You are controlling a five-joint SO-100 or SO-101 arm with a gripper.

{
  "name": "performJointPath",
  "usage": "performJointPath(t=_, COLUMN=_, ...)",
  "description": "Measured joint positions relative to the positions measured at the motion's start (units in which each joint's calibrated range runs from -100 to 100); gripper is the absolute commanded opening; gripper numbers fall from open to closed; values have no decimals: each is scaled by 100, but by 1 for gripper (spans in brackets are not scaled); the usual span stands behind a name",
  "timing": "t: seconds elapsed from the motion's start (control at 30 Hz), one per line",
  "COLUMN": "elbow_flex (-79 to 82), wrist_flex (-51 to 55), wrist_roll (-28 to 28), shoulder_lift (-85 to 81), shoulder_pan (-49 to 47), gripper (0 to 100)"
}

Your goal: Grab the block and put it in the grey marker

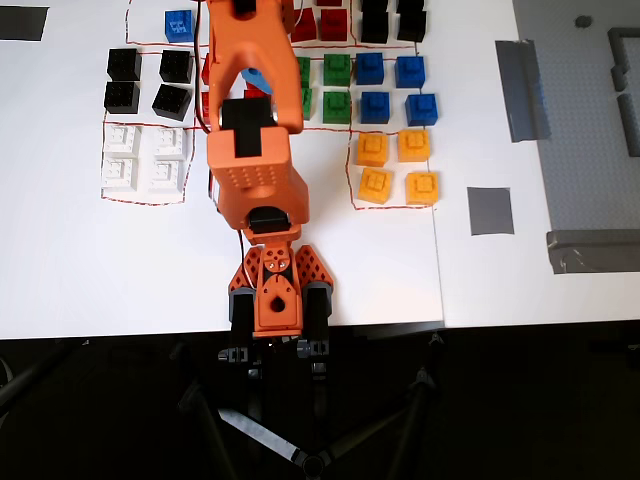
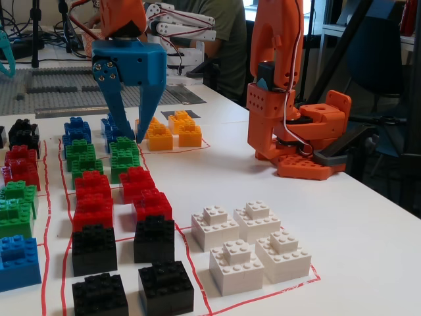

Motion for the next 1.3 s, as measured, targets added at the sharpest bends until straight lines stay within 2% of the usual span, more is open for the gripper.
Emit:
performJointPath(t=0.07, elbow_flex=-36, wrist_flex=32, wrist_roll=-20, shoulder_lift=0, shoulder_pan=0, gripper=0)
performJointPath(t=0.17, elbow_flex=-710, wrist_flex=705, wrist_roll=-93, shoulder_lift=148, shoulder_pan=142, gripper=0)
performJointPath(t=0.8, elbow_flex=-728, wrist_flex=689, wrist_roll=-112, shoulder_lift=148, shoulder_pan=159, gripper=1)
performJointPath(t=0.97, elbow_flex=-585, wrist_flex=817, wrist_roll=-112, shoulder_lift=139, shoulder_pan=150, gripper=5)
performJointPath(t=1.13, elbow_flex=-351, wrist_flex=1025, wrist_roll=-117, shoulder_lift=139, shoulder_pan=-230, gripper=18)
performJointPath(t=1.3, elbow_flex=-72, wrist_flex=1025, wrist_roll=-142, shoulder_lift=139, shoulder_pan=-372, gripper=25)
